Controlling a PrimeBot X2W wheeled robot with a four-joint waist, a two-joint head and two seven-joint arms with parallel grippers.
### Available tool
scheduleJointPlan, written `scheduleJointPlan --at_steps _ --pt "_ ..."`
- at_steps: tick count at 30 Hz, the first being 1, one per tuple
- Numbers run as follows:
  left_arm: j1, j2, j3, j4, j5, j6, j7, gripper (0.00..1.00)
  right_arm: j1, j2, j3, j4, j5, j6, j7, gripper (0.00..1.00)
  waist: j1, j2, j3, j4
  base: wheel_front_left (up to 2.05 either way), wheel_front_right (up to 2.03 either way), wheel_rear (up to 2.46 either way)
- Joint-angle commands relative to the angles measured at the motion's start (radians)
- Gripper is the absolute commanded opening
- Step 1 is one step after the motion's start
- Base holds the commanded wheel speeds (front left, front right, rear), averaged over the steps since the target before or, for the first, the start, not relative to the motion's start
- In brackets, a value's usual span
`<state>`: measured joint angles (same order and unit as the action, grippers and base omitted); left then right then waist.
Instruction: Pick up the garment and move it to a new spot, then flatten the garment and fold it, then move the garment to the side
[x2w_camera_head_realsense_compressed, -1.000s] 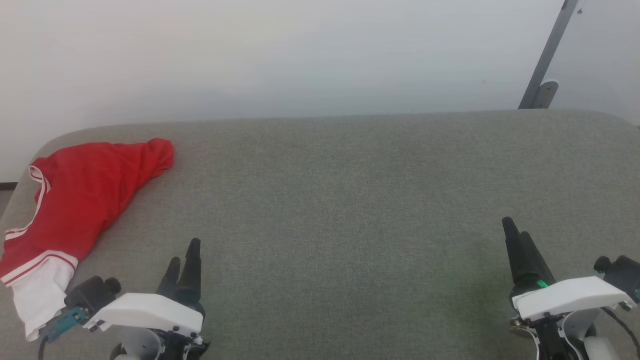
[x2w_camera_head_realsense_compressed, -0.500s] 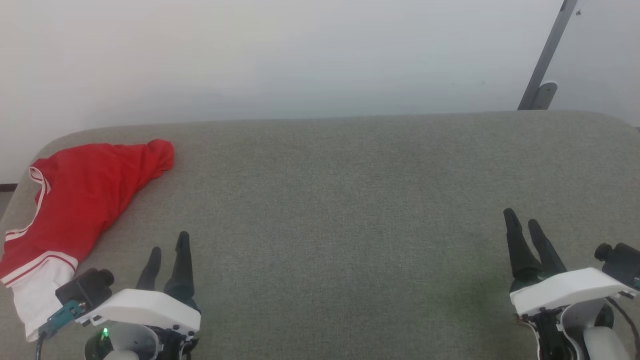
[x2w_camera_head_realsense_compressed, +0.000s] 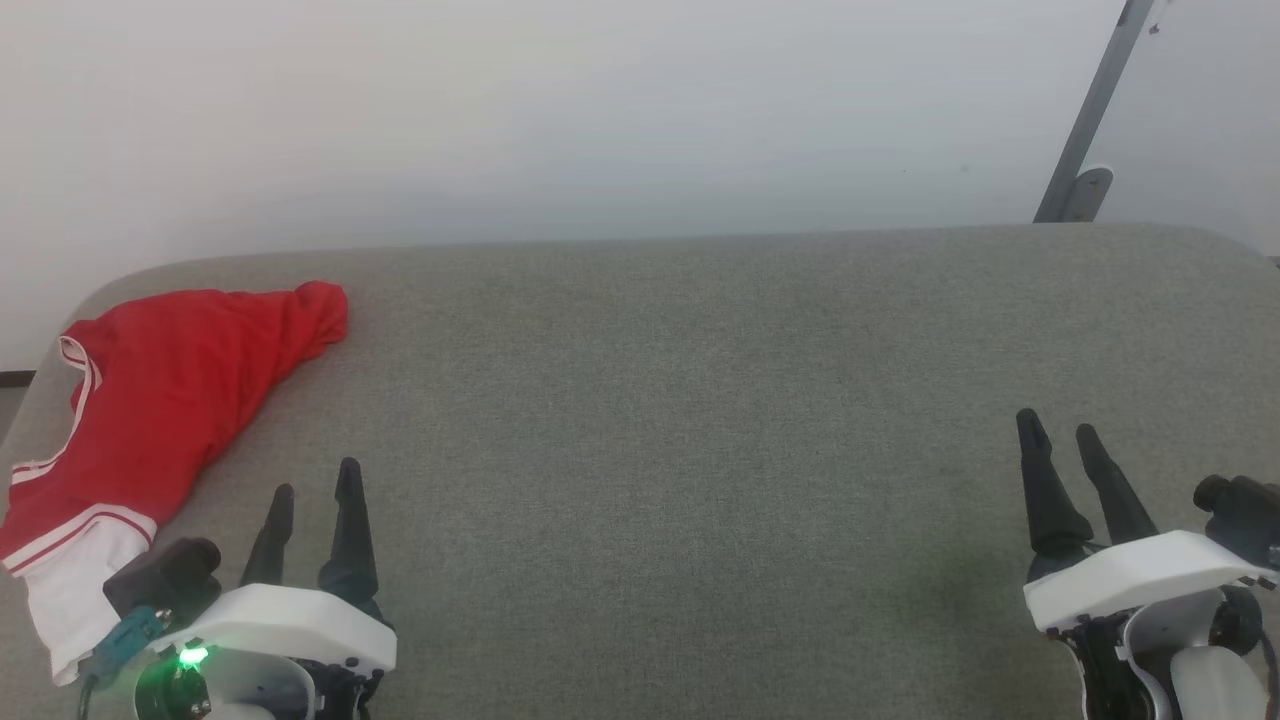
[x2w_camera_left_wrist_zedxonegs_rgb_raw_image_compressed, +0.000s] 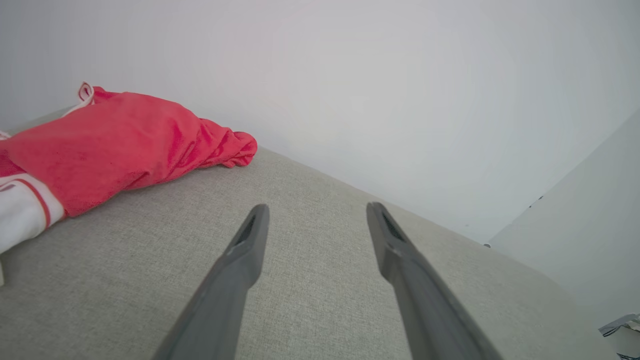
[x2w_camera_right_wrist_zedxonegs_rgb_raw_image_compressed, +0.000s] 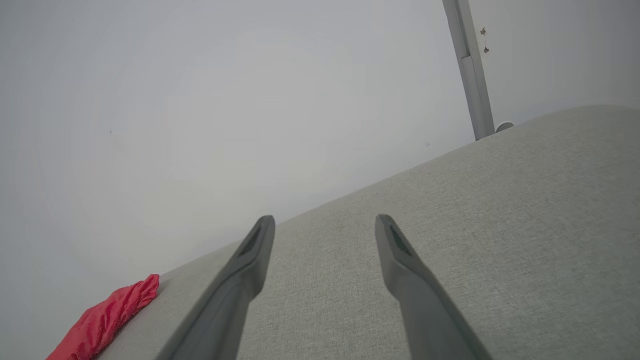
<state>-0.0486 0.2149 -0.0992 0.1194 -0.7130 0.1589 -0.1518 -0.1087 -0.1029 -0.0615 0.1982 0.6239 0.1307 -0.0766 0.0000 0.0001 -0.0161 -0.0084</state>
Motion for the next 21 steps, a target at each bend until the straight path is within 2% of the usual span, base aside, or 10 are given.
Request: scheduleJointPlan --at_steps 1,21 --pt "-0.003 0.008 -0.002 -0.015 0.032 0.007 -0.009 1.0 -0.024 -0.007 0.001 -0.016 -0.026 0.0 -0.009 1.0 0.0 -0.0001 0.0 0.0 0.0 0.0 0.0" --pt "0.019 0.017 -0.022 -0.046 0.205 0.043 -0.056 1.0 -0.028 -0.01 -0.002 -0.033 -0.213 0.0 -0.039 1.0 0.0 -0.0001 -0.006 -0.002 0.0 0.0 0.0"
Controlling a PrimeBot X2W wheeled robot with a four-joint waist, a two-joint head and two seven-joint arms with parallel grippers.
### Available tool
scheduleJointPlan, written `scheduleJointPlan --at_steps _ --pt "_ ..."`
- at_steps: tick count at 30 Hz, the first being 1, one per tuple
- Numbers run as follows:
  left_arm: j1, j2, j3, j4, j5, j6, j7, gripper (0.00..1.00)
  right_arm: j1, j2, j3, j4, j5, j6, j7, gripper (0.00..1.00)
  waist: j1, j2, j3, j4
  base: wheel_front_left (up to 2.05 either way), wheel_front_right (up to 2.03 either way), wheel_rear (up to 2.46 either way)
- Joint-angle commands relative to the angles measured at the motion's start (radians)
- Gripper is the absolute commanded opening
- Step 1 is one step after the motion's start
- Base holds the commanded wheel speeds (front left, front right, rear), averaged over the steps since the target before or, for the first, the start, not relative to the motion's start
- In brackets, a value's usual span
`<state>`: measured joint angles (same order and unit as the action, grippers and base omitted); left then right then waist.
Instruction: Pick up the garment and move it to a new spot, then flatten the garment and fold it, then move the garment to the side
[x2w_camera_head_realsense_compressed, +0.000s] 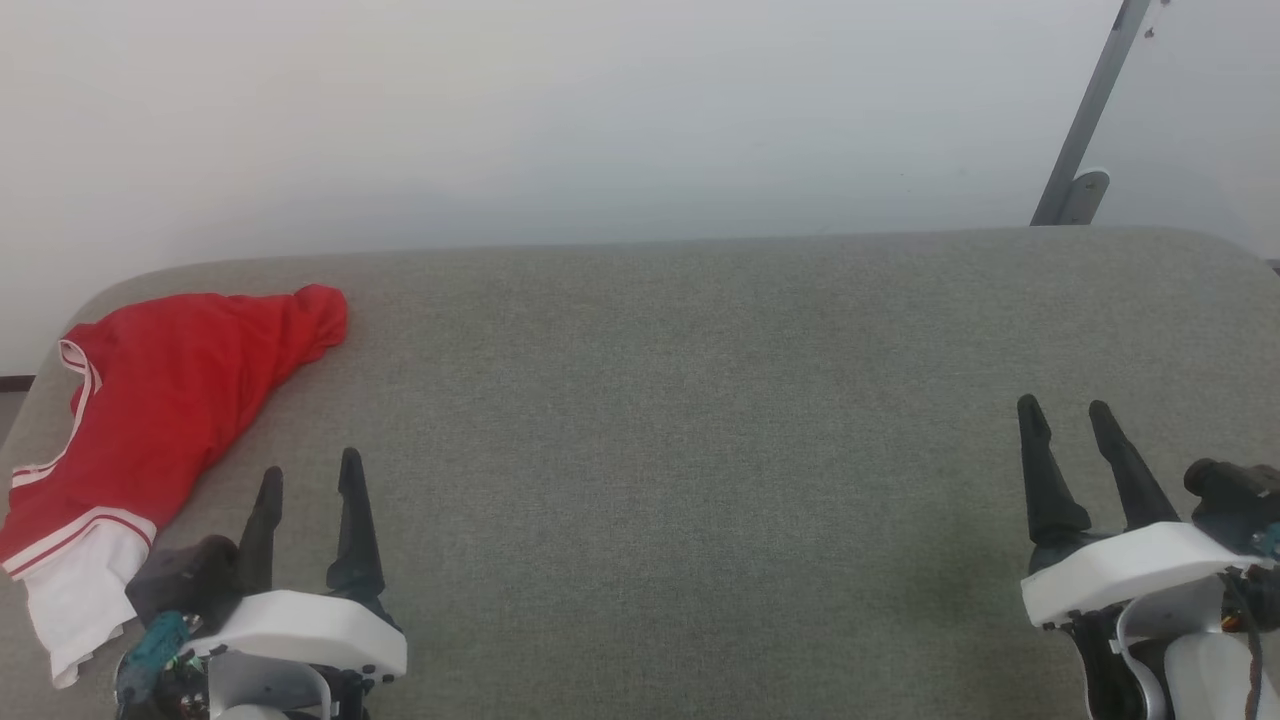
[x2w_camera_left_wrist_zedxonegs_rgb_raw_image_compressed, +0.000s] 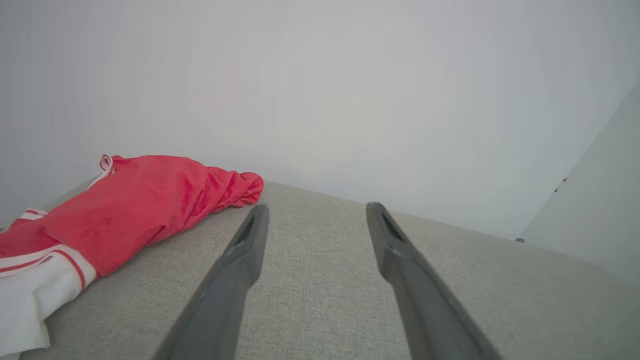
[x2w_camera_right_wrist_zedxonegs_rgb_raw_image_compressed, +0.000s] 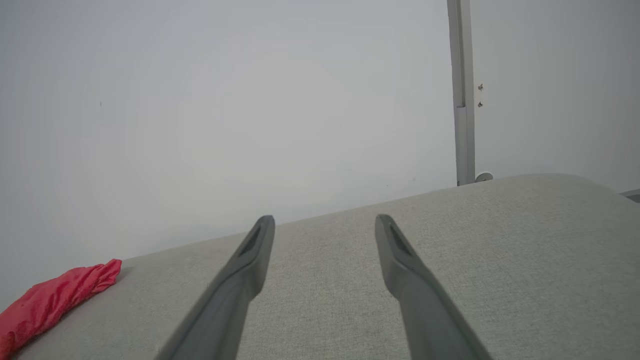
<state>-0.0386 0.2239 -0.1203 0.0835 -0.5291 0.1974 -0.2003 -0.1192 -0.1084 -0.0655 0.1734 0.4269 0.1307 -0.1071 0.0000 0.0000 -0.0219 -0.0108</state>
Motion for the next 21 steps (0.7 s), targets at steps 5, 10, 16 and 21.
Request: scheduleJointPlan --at_steps 5,10,16,21 --pt "0.01 0.01 -0.004 -0.016 0.047 0.011 -0.016 1.0 -0.017 -0.005 0.002 -0.01 -0.049 0.0 -0.014 1.0 0.0 0.0 -0.001 -0.001 0.0 0.0 0.0" --pt "0.013 0.01 0.0 -0.025 0.074 0.018 -0.026 1.0 -0.02 -0.007 0.001 -0.012 -0.092 0.0 -0.022 1.0 0.0 0.0 -0.003 -0.001 0.0 0.0 0.0" --pt "0.018 0.014 0.008 -0.028 0.092 -0.004 -0.037 1.0 -0.021 -0.01 0.002 -0.014 -0.138 0.0 -0.032 1.0 0.0 0.0 -0.008 -0.001 0.0 0.0 0.0" --pt "0.028 0.02 0.024 -0.015 0.101 -0.027 -0.049 1.0 -0.02 -0.015 0.0 -0.016 -0.179 0.0 -0.042 1.0 0.0 0.0 -0.015 0.001 0.0 0.0 0.0"
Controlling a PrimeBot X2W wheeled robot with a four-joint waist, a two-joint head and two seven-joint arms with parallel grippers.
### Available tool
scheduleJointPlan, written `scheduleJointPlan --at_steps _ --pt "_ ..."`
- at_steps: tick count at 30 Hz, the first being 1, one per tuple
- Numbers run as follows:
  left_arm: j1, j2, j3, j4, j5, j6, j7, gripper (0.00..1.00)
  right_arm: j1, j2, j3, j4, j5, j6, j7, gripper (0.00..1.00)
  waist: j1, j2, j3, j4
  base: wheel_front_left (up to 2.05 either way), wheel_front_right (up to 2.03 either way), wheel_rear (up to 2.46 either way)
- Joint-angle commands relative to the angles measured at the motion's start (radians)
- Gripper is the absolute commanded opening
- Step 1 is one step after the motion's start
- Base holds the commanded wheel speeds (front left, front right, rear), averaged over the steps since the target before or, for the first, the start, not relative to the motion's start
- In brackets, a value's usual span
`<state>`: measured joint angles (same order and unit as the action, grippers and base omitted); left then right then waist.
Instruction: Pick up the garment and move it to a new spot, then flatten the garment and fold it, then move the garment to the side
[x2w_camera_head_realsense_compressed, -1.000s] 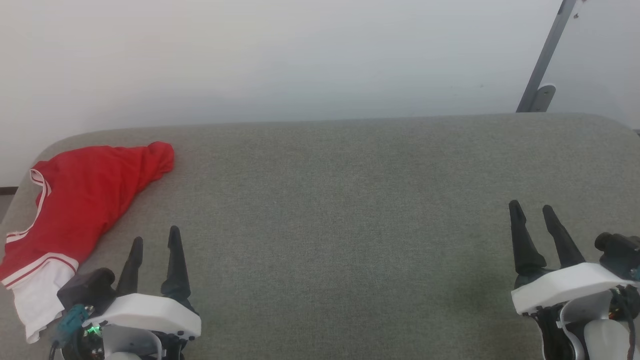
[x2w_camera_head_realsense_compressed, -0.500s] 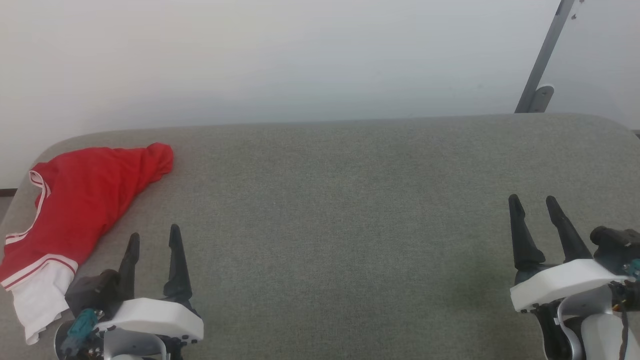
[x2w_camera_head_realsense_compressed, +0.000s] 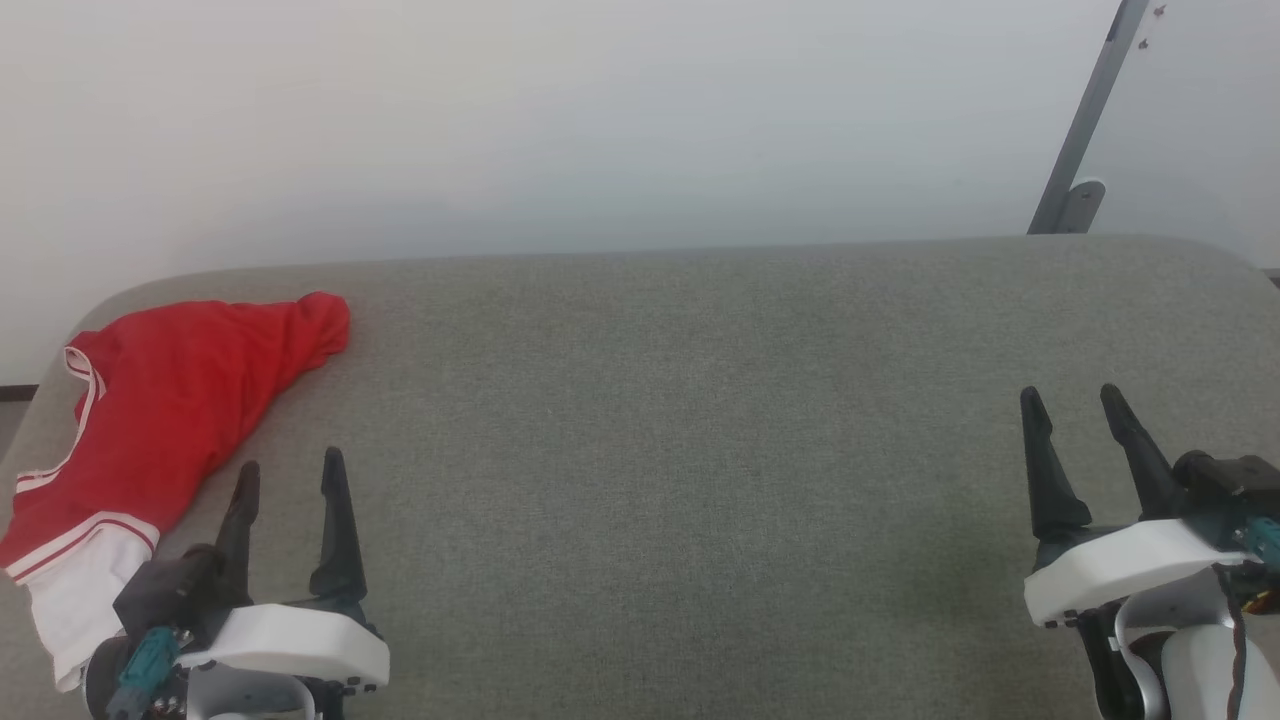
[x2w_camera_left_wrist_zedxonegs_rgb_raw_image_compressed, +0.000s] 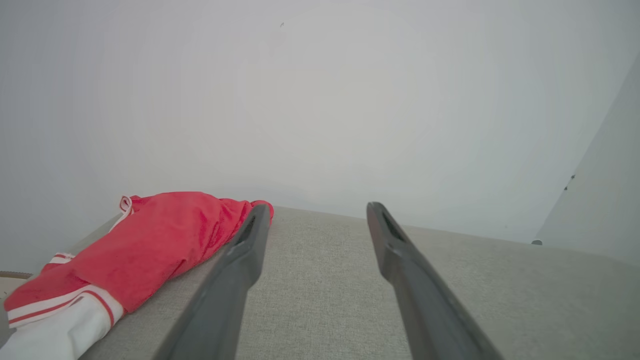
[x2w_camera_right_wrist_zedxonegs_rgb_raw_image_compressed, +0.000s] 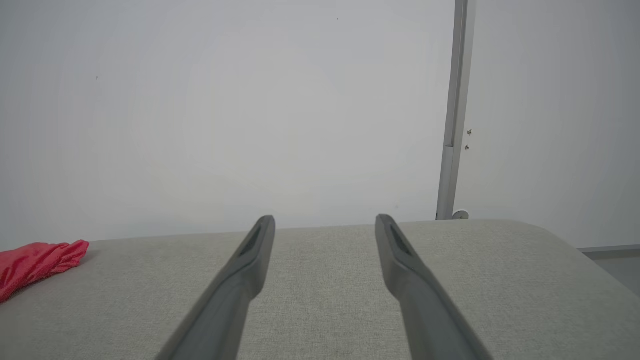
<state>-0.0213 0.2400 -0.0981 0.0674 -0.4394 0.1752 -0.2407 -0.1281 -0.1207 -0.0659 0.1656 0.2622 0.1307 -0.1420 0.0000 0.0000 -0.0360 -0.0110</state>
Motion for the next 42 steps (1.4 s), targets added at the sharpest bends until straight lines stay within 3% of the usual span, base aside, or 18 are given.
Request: scheduleJointPlan --at_steps 1,11,20,30,42 --pt "0.011 0.008 0.002 0.004 0.018 -0.008 -0.011 1.0 -0.009 -0.004 0.0 -0.008 -0.021 0.0 -0.01 1.0 0.0 0.0 -0.002 0.002 0.0 0.0 0.0" --pt "0.018 0.024 0.011 0.035 0.062 -0.03 -0.028 1.0 0.01 -0.016 -0.004 -0.011 -0.085 0.0 -0.029 1.0 0.0 0.0 -0.018 0.014 0.0 0.0 0.0" --pt "0.017 0.024 0.019 0.056 0.045 -0.051 -0.026 1.0 0.018 -0.021 0.008 -0.007 -0.07 0.0 -0.028 1.0 0.0 0.0 -0.032 0.039 0.0 0.0 0.0" --pt "-0.002 0.043 0.032 0.079 0.015 -0.07 -0.014 1.0 0.013 -0.041 0.074 -0.005 -0.04 0.0 -0.036 1.0 0.0 0.0 -0.047 0.116 0.0 0.0 0.0" --pt "-0.005 0.072 0.077 0.089 0.0 -0.02 0.009 1.0 -0.039 -0.054 0.197 0.032 -0.009 0.0 -0.044 1.0 0.0 0.0 -0.063 0.253 0.0 0.0 0.0"
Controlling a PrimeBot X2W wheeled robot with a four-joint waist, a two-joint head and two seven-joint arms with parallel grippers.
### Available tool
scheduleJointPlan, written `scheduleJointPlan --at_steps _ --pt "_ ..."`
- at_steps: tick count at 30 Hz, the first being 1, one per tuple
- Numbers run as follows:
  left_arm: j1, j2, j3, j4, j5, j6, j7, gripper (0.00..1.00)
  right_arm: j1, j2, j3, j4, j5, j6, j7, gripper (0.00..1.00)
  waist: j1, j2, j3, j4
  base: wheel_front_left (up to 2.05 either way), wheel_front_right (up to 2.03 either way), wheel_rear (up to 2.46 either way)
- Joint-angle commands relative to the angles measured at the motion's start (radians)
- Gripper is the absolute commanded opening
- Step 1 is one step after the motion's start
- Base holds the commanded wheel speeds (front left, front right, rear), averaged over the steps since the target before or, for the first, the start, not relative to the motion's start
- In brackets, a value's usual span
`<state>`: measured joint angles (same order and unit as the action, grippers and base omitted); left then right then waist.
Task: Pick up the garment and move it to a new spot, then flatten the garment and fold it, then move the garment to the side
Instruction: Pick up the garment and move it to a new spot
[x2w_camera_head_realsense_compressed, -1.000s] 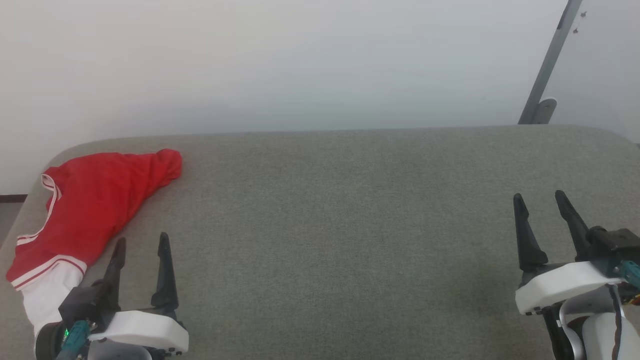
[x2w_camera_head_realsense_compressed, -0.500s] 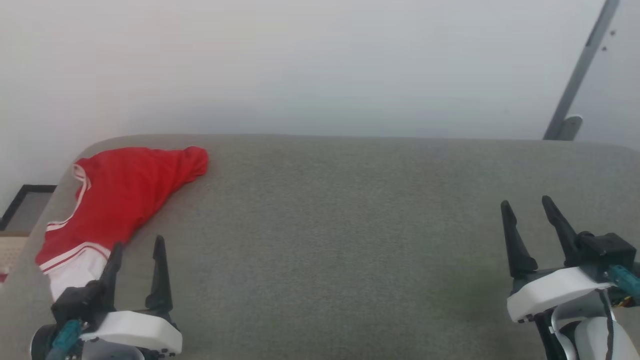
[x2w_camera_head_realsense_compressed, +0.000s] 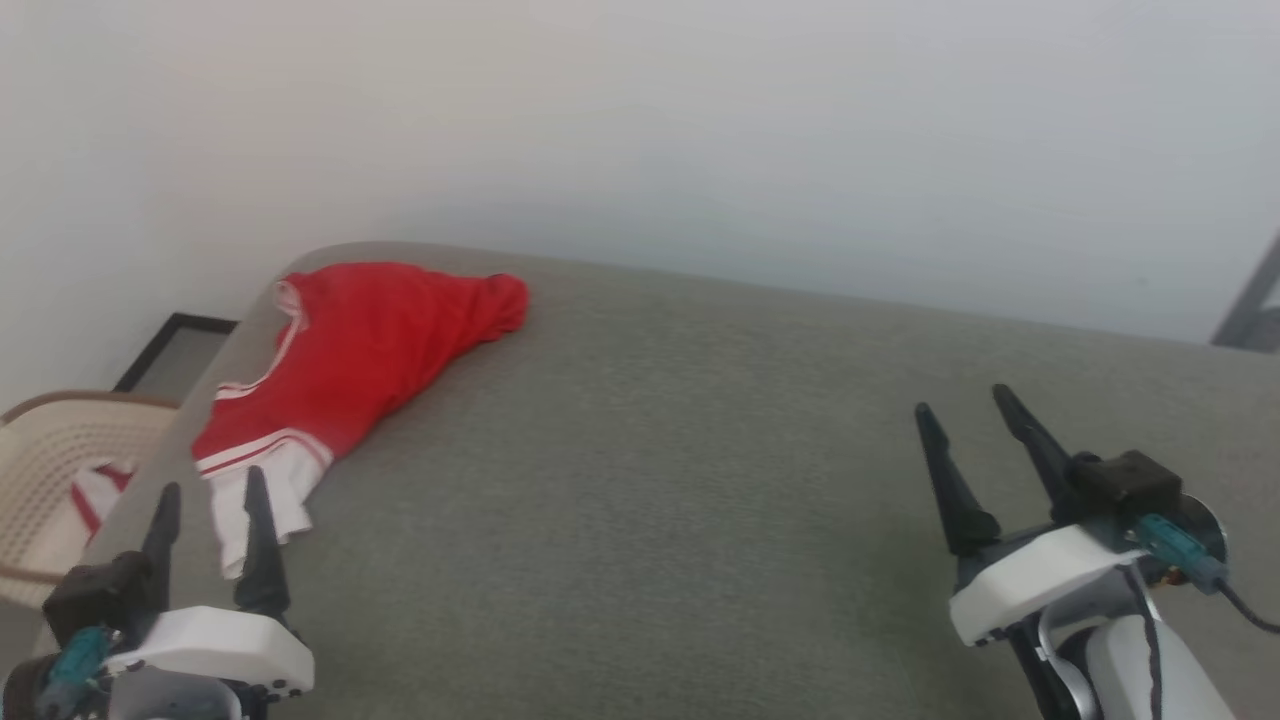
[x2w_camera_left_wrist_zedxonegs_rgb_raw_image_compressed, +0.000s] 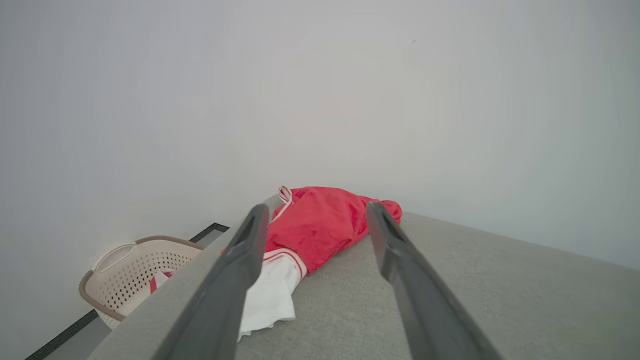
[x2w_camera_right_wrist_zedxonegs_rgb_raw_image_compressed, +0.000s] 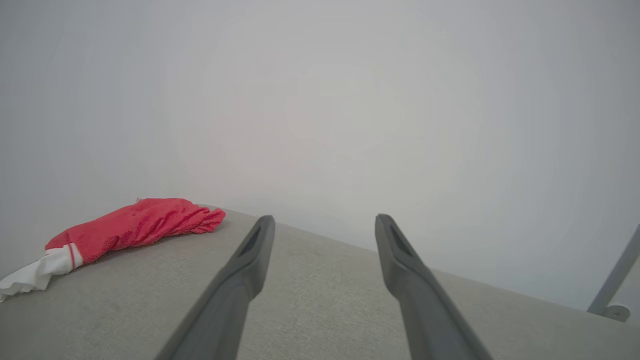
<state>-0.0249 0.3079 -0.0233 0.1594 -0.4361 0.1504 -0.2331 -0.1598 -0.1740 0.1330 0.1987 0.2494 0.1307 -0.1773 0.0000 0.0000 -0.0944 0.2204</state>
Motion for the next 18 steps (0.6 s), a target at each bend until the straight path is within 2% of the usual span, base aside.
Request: scheduleJointPlan --at_steps 1,11,18 --pt "-0.002 0.008 0.006 -0.005 -0.005 0.006 0.004 1.0 -0.013 -0.001 0.009 0.003 0.005 0.0 -0.011 1.0 0.0 0.0 -0.005 0.035 0.0 0.0 0.0" --pt "0.007 0.018 0.028 -0.03 -0.013 0.042 0.029 1.0 -0.054 0.001 0.087 0.046 0.024 0.0 -0.026 1.0 0.0 0.0 -0.012 0.156 0.0 0.0 0.0" --pt "0.007 0.025 0.025 -0.044 -0.023 0.046 0.046 1.0 -0.068 -0.001 0.11 0.065 0.033 0.0 -0.037 1.0 0.0 0.0 -0.013 0.216 0.0 0.0 0.0"
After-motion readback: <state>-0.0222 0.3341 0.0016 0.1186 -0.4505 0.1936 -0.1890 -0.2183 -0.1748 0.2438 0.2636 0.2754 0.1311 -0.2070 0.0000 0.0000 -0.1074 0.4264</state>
